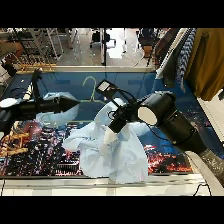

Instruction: Fold the clothes and pants, and hang the long-sleeved shirts on hangers.

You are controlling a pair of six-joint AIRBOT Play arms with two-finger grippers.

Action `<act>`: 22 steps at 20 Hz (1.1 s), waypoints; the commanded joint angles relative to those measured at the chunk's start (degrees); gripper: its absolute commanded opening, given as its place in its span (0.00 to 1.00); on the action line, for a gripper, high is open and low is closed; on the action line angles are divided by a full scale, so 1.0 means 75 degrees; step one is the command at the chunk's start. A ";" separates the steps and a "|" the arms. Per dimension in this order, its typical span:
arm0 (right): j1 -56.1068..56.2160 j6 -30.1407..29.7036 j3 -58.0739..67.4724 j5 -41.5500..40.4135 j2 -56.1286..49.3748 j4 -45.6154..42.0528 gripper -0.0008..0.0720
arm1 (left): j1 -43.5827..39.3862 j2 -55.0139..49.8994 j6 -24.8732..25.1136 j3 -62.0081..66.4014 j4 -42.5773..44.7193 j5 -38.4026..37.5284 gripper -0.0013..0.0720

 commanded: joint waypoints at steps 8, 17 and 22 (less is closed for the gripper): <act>-0.0029 0.1434 0.0006 -0.1545 0.0009 -0.0775 0.05 | -0.0516 -0.0006 0.0822 -0.0026 -0.0583 0.0463 0.03; 0.0799 0.0312 0.0000 -0.0577 0.0300 0.0201 0.05 | -0.1116 -0.0580 0.0560 -0.0026 -0.0915 0.0181 0.03; 0.0796 -0.0219 0.0012 -0.0411 0.0615 -0.0108 0.20 | -0.0717 -0.1387 0.1367 -0.0023 -0.3363 -0.1985 0.03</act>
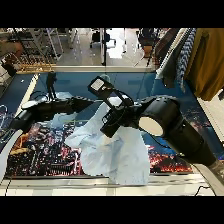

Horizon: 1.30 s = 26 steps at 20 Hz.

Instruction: Fold the clothes and pants, and hang the long-sleeved shirts on hangers.

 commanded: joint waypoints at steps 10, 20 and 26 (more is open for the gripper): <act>-0.1189 -0.2993 -0.0175 -0.0344 0.0627 -0.2107 0.97 | 0.0216 -0.0551 0.0493 0.0003 -0.1282 -0.1335 0.03; -0.1760 -0.5330 -0.0169 -0.2189 -0.0833 0.1061 0.54 | 0.0099 -0.0554 0.0493 0.0000 -0.1276 -0.1300 0.03; -0.1769 -0.5321 -0.0169 -0.1180 -0.0819 0.1346 0.05 | -0.0035 -0.0554 0.0495 0.0006 -0.1172 -0.0411 0.10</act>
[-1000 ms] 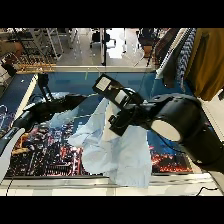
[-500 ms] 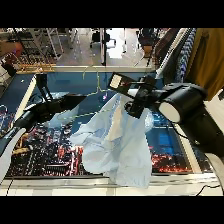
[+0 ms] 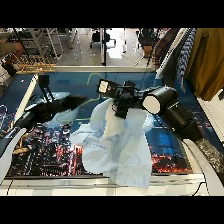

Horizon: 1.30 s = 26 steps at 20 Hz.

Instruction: Fold the clothes and pants, and hang the long-sleeved shirts on hangers.

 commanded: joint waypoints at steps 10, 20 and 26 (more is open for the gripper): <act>-0.0093 0.1900 0.0009 0.1046 -0.0026 -0.0976 0.04 | 0.1862 0.1358 -0.2725 0.1105 0.3538 0.2378 0.88; -0.0344 0.4564 0.0516 -0.0329 0.0341 -0.3509 0.04 | -0.0087 0.2241 -0.9186 0.0213 0.6907 0.2655 0.88; -0.0344 0.1810 0.0516 -0.0868 0.1501 -0.2189 0.05 | -0.1317 0.0455 -0.8798 0.0329 0.3249 0.3465 0.88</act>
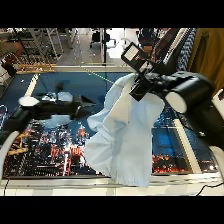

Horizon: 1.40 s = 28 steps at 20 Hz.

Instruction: Fold the clothes and pants, and hang the long-sleeved shirts on hangers.

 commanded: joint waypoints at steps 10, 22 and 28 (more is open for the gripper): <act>-0.0003 -0.3378 0.0023 -0.0256 0.0583 0.1935 0.05 | -0.1343 -0.1617 0.0268 0.1008 -0.1932 0.0600 0.88; 0.0323 -0.2136 0.0038 -0.0268 0.0586 0.1961 0.05 | -0.1789 -0.1792 0.1664 0.1008 -0.2279 0.2856 0.04; -0.0102 0.0187 0.0038 -0.0289 0.0629 0.1320 0.05 | -0.0513 -0.1693 0.4220 0.1008 -0.3378 0.1274 0.03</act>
